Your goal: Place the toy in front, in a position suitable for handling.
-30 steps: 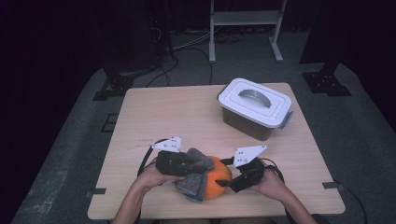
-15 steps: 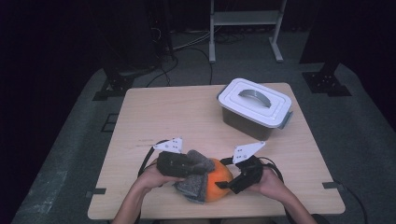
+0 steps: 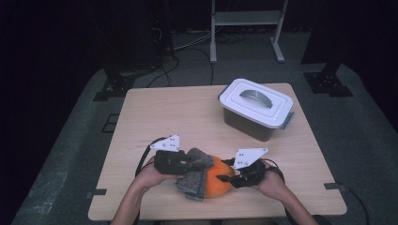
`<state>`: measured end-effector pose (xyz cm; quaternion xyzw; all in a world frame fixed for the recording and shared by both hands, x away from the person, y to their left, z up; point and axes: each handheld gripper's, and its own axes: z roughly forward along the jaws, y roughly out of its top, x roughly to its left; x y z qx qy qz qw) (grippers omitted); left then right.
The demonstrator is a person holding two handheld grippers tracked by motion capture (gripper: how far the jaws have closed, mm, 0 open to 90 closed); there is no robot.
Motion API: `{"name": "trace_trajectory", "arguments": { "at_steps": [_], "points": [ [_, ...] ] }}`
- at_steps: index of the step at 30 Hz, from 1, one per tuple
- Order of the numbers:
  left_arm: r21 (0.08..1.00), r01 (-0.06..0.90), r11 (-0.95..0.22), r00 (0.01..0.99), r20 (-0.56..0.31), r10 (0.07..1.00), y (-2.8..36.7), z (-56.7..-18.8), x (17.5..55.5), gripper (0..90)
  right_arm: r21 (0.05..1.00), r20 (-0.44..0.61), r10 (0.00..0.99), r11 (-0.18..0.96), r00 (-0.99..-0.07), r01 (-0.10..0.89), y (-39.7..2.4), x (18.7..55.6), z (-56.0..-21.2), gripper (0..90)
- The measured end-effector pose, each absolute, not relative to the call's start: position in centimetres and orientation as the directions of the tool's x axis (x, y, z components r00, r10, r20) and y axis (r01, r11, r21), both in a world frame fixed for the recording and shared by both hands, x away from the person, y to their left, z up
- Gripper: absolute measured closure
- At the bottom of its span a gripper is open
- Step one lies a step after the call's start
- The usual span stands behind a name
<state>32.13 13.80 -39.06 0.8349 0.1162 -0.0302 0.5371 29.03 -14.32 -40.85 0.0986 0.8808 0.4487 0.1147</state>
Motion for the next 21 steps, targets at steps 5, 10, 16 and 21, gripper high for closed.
{"name": "trace_trajectory", "arguments": {
  "at_steps": [5, 10, 16, 21],
  "points": [
    [0.878, 0.219, -0.425, 0.972, -0.155, 0.179, 13.5, -39.2, 32.1, 73.2, 0.813, -0.142, 0.267, 0.58, -0.953, 0.041, -14.3, 29.0, -40.9, 49.3],
    [0.858, 0.243, -0.453, 0.969, -0.19, 0.16, 12.7, -40.6, 32.1, 73.4, 0.805, -0.005, 0.295, 0.568, -0.956, 0.171, -14.8, 30.1, -41.6, 28.7],
    [0.846, 0.227, -0.483, 0.974, -0.198, 0.111, 11.9, -40.7, 31.6, 73.5, 0.79, 0.148, 0.332, 0.527, -0.932, 0.313, -15.0, 30.7, -42.3, 13.5],
    [0.841, 0.215, -0.497, 0.976, -0.197, 0.088, 11.5, -40.7, 31.4, 73.4, 0.768, 0.195, 0.338, 0.532, -0.921, 0.358, -14.7, 31.0, -43.2, 18.1]
  ]
}}
